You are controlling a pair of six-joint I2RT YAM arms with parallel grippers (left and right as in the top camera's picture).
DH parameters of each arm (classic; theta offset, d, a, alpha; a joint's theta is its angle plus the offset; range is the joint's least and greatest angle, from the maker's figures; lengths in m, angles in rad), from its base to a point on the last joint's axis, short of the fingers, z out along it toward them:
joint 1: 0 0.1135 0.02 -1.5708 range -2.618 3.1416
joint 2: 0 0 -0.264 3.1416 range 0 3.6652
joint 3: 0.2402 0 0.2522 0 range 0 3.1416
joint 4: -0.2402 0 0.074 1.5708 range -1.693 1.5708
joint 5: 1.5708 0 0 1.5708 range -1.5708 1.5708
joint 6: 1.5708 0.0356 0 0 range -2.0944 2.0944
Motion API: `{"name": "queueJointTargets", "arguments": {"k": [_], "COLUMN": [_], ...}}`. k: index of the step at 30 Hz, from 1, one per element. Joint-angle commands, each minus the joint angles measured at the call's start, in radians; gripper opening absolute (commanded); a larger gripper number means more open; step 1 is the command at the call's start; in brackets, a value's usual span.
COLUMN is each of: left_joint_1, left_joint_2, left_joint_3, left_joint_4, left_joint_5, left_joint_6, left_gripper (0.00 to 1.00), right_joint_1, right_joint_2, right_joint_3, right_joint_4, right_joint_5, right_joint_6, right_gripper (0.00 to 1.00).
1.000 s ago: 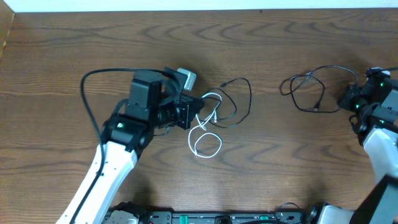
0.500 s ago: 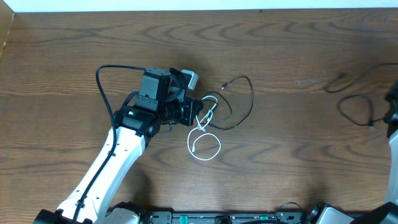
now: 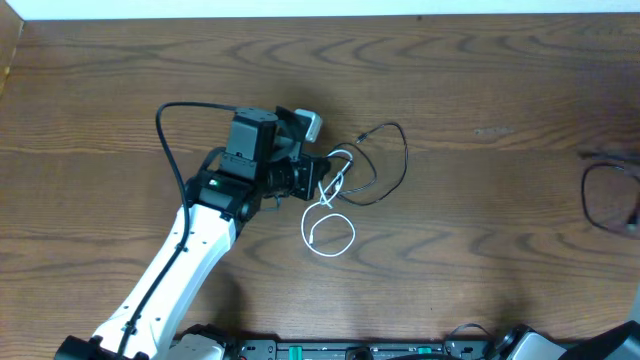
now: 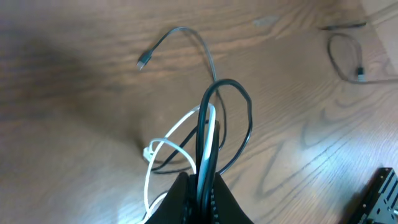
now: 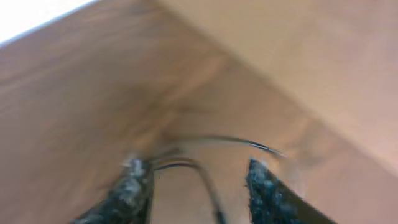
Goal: Untangle cables
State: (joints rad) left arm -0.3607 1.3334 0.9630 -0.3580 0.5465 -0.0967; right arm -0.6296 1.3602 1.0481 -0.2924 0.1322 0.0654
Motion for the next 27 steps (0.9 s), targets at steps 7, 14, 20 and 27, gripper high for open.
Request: {"name": "queueJointTargets", "arguments": {"k": [7,14,20,27], "left_joint_1": [-0.151,-0.149,-0.149,-0.15], "left_joint_2": [0.002,0.0,0.0,0.0], "left_joint_3": [0.004,0.004,0.004,0.004], "left_joint_4": [0.199,0.229,0.212,0.153], "left_joint_5": [0.028,0.038,0.048,0.048], "left_joint_6": [0.017,0.015,0.009,0.009], "left_gripper": [0.08,0.08,0.08,0.08], "right_joint_1": [0.097,0.318,0.534,0.727], "right_joint_2": [0.017,0.027,0.028,0.028], "right_joint_3": [0.018,0.005,-0.024,-0.024], "right_joint_4": [-0.088,-0.345,-0.369,-0.309], "right_joint_5": [-0.842,-0.873,-0.875,-0.868], "right_joint_6": [0.015,-0.235,-0.405,-0.419], "right_gripper": [0.38,0.4,0.46,0.52]}}
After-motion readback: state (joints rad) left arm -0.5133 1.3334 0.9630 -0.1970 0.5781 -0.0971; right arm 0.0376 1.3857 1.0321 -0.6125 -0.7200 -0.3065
